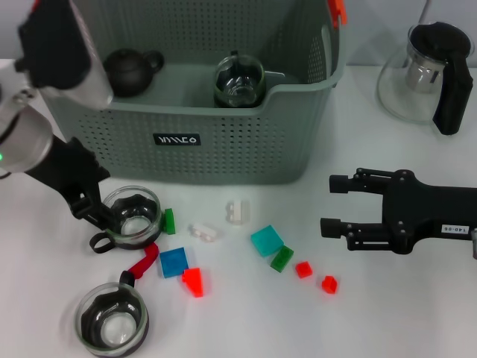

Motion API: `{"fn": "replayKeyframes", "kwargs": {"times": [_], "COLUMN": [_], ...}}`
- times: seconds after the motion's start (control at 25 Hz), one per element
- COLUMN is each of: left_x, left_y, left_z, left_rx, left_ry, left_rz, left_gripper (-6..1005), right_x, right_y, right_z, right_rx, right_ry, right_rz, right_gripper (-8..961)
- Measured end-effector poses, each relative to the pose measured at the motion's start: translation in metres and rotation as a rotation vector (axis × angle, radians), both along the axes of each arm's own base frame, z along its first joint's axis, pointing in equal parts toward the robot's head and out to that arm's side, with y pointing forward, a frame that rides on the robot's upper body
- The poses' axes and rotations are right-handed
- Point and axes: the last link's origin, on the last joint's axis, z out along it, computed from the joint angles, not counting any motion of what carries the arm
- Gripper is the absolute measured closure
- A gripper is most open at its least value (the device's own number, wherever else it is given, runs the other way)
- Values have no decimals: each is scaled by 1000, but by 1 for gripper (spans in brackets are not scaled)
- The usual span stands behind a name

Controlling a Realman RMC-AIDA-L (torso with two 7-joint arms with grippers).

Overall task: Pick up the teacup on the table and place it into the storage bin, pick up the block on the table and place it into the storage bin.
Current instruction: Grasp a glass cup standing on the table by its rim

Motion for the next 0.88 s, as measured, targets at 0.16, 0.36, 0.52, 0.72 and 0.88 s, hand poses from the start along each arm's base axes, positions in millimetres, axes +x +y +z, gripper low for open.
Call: {"fn": "replayKeyframes", "kwargs": {"times": [0.16, 0.36, 0.52, 0.72, 0.88], "left_x": [-7, -10, -10, -11, -13], "left_y": [8, 16, 20, 22, 22], "left_z": [-15, -24, -29, -31, -33], "left_rx": [-21, -4, -14, -20, -21], "left_ry": [24, 23, 23, 26, 31], "left_rz": [27, 19, 20, 33, 34], "left_gripper": [252, 252, 252, 252, 252], "right_x": [1, 2, 2, 3, 3], "right_y": [0, 0, -1, -1, -1], "right_z": [1, 2, 1, 1, 1], "right_rx": [7, 8, 7, 6, 6], "right_ry": [3, 3, 3, 4, 4], "right_rz": [-6, -10, -11, -13, -15], "right_gripper": [132, 132, 132, 132, 131]}}
